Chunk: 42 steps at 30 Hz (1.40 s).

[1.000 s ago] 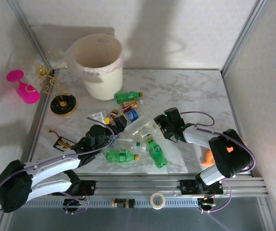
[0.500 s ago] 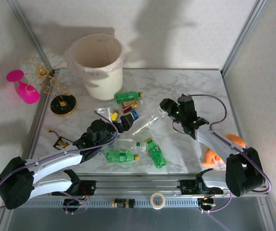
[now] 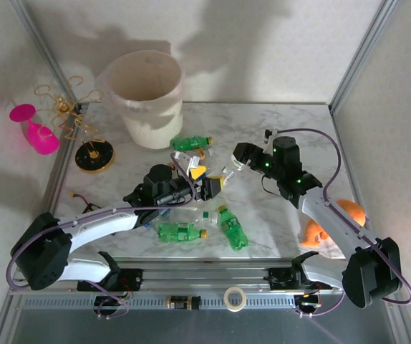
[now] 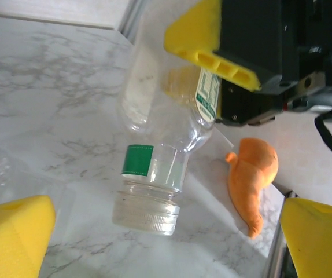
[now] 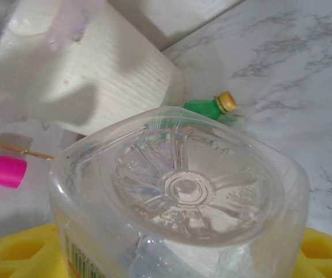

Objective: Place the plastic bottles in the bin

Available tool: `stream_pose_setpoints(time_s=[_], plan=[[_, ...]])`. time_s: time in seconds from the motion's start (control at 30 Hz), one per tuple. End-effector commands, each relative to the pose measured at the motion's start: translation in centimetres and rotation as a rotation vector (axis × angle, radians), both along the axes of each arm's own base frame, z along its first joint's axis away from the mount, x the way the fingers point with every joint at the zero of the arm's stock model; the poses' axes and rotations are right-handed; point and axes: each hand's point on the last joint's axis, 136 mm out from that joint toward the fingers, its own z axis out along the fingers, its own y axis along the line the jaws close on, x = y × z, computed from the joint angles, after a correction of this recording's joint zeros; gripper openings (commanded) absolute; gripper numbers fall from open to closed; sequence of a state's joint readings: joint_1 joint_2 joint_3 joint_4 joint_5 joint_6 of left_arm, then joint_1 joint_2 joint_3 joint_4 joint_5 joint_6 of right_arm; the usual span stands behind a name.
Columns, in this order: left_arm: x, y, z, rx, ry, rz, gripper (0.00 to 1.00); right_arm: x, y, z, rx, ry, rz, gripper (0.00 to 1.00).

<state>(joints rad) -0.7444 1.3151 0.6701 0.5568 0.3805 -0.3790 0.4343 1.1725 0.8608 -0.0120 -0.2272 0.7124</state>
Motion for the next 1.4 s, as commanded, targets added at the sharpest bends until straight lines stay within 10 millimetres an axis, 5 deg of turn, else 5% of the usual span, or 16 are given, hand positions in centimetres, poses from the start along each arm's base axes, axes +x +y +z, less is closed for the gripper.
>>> stream_pose_setpoints(time_s=[0.0, 0.47, 0.8, 1.13, 1.37], plan=[[-0.4, -1.2, 0.8, -0.005, -0.028, -0.089, 0.99, -0.9, 0.8, 3.2, 0.007, -0.080, 0.088, 0.58], [-0.2, -4.4, -0.3, -0.003, 0.034, -0.200, 0.87, -2.4, 2.5, 4.2, 0.075, -0.096, 0.214, 0.57], [0.4, -4.9, -0.5, -0.007, 0.050, -0.191, 0.51, -2.8, 2.5, 3.7, 0.064, -0.091, 0.226, 0.58], [1.8, -3.6, 0.3, 0.020, 0.017, -0.081, 0.38, -2.1, -0.2, 4.9, -0.035, -0.157, 0.087, 0.98], [4.8, -1.0, 2.6, 0.099, -0.059, 0.052, 0.35, -2.5, -2.7, 5.7, -0.091, -0.233, -0.020, 0.99]])
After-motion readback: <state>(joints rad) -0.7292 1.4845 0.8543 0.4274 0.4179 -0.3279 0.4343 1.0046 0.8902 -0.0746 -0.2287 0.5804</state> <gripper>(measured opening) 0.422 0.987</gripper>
